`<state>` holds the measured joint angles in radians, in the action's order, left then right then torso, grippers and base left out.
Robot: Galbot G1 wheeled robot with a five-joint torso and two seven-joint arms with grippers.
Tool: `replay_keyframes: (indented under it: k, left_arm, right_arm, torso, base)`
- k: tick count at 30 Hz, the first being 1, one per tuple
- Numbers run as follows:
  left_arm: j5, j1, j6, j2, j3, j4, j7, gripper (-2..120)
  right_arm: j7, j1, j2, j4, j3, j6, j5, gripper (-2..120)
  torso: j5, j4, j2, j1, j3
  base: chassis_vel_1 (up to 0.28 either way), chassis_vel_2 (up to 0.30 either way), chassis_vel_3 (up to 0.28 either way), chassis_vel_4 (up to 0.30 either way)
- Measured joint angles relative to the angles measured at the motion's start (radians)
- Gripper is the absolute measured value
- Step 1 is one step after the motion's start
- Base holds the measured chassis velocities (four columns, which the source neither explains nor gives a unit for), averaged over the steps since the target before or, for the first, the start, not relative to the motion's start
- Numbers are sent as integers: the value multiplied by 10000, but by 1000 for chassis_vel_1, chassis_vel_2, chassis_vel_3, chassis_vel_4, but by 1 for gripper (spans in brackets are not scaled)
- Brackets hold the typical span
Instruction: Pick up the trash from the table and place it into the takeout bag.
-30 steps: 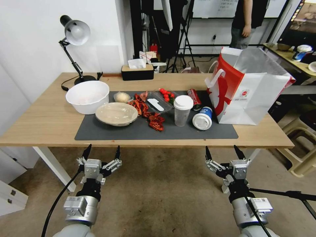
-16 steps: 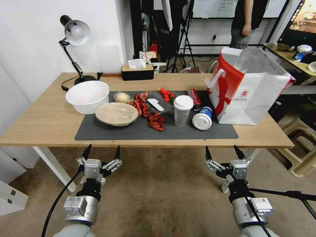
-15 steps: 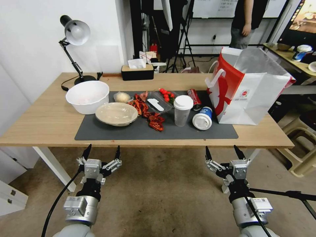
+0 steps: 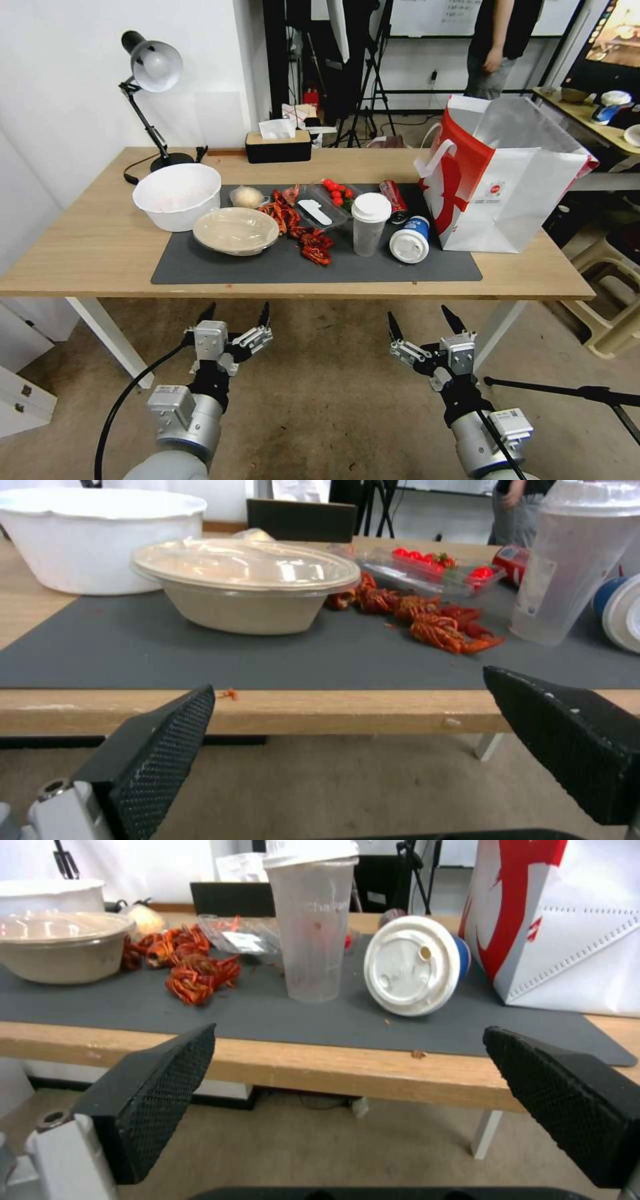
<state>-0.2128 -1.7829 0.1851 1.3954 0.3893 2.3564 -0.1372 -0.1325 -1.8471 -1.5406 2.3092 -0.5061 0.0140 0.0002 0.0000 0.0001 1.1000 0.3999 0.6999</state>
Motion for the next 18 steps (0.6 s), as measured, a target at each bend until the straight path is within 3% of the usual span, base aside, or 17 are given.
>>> replay_keyframes:
  k: [18]
  left_arm:
    - [89, 0, -117, 20, 16, -171, -10, 100]
  right_arm:
    - [-6, 1, -1, -31, -27, -96, -39, 100]
  torso:
    - [0, -1, 0, 0, 0]
  base:
    - [0, 0, 0, 0]
